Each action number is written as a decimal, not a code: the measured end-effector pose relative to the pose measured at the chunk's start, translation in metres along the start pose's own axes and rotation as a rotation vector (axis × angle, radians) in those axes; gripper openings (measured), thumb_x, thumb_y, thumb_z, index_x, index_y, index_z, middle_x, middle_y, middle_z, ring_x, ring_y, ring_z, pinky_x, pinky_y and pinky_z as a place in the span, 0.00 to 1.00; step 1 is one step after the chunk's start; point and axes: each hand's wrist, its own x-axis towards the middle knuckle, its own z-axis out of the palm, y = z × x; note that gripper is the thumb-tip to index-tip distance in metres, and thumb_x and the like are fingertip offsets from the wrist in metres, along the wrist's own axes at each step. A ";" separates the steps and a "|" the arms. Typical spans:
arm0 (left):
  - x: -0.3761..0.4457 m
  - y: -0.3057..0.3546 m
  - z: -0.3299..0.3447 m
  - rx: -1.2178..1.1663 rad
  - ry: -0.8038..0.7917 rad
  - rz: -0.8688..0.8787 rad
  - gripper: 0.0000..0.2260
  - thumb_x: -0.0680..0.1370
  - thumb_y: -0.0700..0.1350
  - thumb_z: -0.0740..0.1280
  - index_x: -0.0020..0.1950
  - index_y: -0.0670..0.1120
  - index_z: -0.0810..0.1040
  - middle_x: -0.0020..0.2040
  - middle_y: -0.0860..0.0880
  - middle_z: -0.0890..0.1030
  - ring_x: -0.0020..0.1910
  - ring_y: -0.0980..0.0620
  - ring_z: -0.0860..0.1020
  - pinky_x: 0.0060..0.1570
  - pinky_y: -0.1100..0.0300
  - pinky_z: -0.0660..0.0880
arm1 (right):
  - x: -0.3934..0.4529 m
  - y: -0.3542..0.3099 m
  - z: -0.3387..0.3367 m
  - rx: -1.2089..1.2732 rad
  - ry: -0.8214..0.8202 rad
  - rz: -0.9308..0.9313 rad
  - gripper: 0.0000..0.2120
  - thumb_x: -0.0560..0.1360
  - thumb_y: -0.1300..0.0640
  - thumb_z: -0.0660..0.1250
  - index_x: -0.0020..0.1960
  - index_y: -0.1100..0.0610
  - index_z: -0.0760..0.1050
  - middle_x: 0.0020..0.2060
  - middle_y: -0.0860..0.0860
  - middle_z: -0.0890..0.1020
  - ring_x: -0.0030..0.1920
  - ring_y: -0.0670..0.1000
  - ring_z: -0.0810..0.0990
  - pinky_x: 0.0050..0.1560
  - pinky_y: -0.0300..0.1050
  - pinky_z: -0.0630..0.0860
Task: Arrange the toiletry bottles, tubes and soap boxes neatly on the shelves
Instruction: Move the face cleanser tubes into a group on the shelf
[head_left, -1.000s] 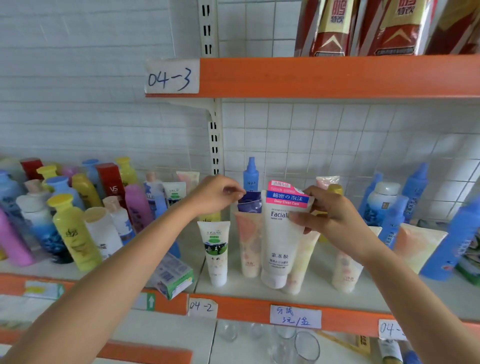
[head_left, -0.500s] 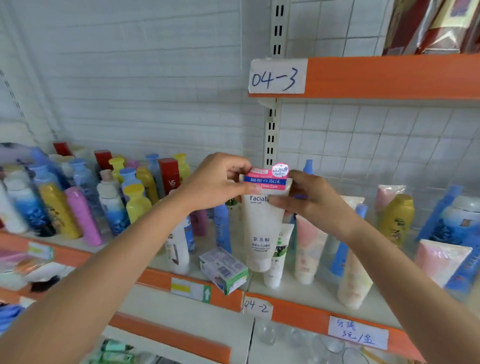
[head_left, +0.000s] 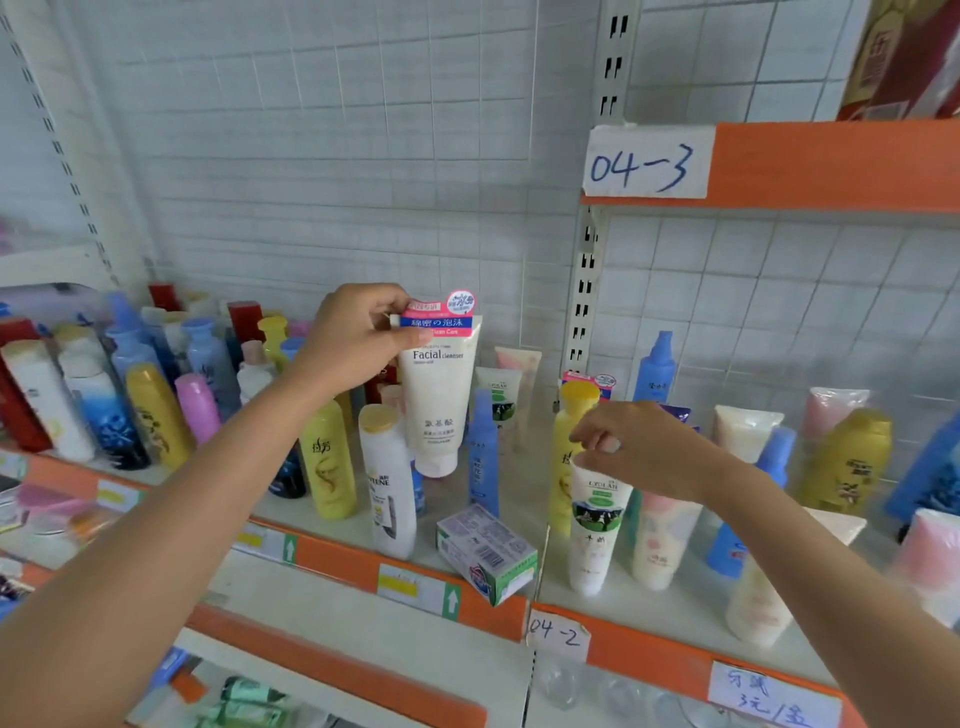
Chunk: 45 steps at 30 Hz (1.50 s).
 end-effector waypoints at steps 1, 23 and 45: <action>0.000 -0.003 0.001 -0.006 -0.004 -0.007 0.09 0.71 0.39 0.72 0.38 0.52 0.76 0.44 0.48 0.83 0.45 0.46 0.82 0.49 0.43 0.78 | -0.003 0.001 0.001 -0.021 -0.039 0.008 0.13 0.74 0.49 0.65 0.56 0.53 0.76 0.51 0.47 0.80 0.50 0.47 0.78 0.54 0.42 0.75; 0.031 -0.006 -0.012 -0.195 0.194 0.009 0.10 0.71 0.37 0.71 0.37 0.50 0.75 0.43 0.43 0.82 0.44 0.43 0.82 0.45 0.46 0.80 | 0.009 -0.010 0.014 -0.062 0.001 -0.003 0.17 0.75 0.47 0.64 0.61 0.52 0.72 0.56 0.47 0.78 0.53 0.47 0.77 0.55 0.44 0.77; 0.042 0.006 0.045 -0.216 0.020 0.167 0.06 0.71 0.40 0.72 0.41 0.49 0.78 0.45 0.46 0.84 0.44 0.46 0.82 0.45 0.45 0.80 | 0.040 0.017 -0.007 0.049 0.073 0.166 0.24 0.73 0.52 0.69 0.67 0.53 0.68 0.58 0.51 0.74 0.56 0.51 0.75 0.58 0.44 0.71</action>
